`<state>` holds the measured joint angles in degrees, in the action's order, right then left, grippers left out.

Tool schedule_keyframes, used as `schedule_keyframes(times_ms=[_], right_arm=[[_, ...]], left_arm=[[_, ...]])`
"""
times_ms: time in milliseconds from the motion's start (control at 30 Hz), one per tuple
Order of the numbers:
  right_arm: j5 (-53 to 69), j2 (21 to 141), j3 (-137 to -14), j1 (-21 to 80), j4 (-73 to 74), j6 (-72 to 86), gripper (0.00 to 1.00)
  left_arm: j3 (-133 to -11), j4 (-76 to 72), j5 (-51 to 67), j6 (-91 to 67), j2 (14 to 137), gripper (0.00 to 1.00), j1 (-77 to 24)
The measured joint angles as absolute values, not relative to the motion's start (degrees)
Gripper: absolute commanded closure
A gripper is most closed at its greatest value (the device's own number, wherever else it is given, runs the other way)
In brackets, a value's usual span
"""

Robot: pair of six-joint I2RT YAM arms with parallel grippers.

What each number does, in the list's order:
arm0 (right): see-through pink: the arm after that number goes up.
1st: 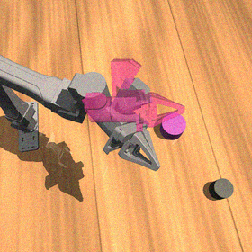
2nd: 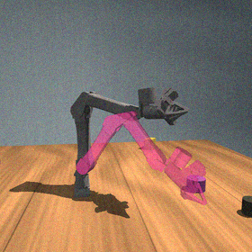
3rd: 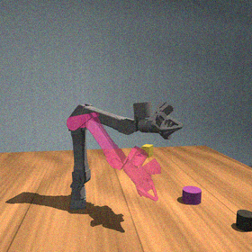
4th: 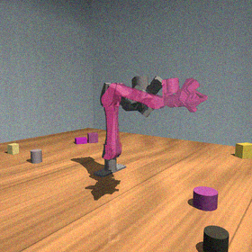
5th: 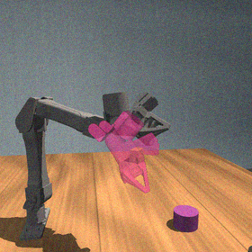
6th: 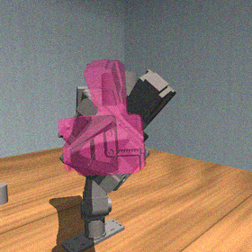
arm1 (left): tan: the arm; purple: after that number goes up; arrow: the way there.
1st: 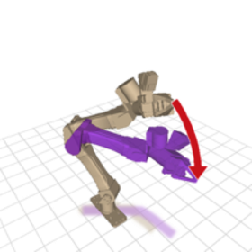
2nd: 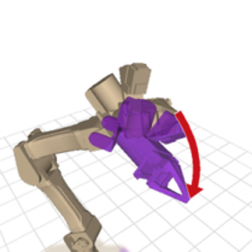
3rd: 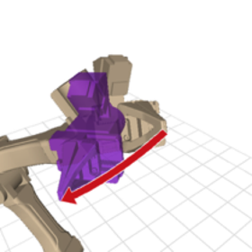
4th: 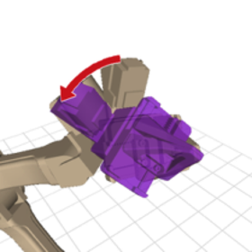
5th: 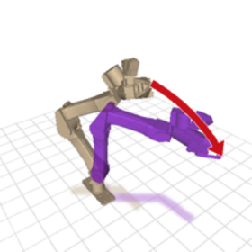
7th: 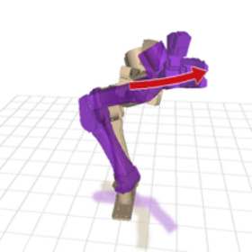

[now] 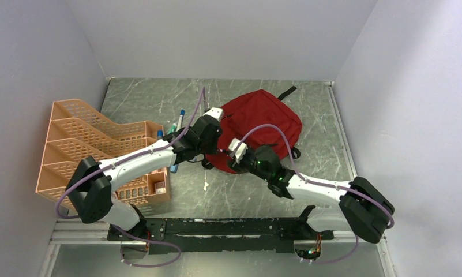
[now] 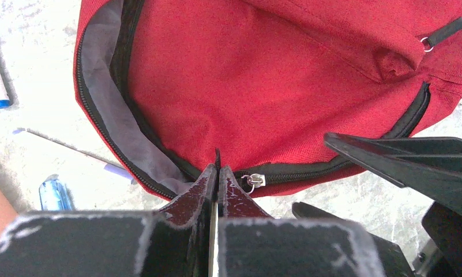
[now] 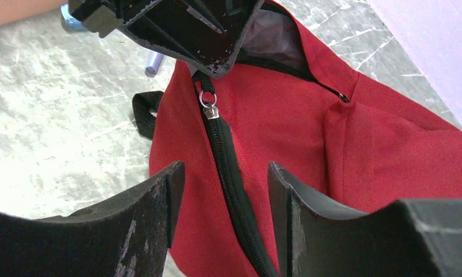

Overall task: Pack the student bag
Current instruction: Zip the student bag at the center of the board.

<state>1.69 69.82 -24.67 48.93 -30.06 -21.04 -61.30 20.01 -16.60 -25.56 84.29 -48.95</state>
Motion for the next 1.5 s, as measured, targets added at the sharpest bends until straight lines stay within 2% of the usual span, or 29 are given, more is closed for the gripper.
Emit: schedule_keyframes(times_ms=[167,400,433,833,1500], right_arm=[[2.33,73.41,-26.76,48.95,-30.33,-24.12,0.55],[3.49,74.52,-29.08,48.93,-28.71,-23.81,0.90],[3.60,74.02,-28.91,48.95,-28.49,-23.53,0.99],[4.54,64.60,-28.60,48.97,-17.72,-17.63,1.00],[12.05,60.86,-35.09,49.12,8.19,-20.86,0.99]], left_arm=[[-61.14,20.01,-16.19,-25.58,83.66,0.95,-48.95],[-61.14,19.99,-16.21,-25.58,83.37,0.95,-48.95],[-61.14,19.99,-16.21,-25.58,83.37,0.95,-48.95],[-67.07,20.53,-15.38,-24.64,87.55,0.95,-44.31],[-89.97,25.43,-14.98,-17.67,108.55,0.95,-34.48]])
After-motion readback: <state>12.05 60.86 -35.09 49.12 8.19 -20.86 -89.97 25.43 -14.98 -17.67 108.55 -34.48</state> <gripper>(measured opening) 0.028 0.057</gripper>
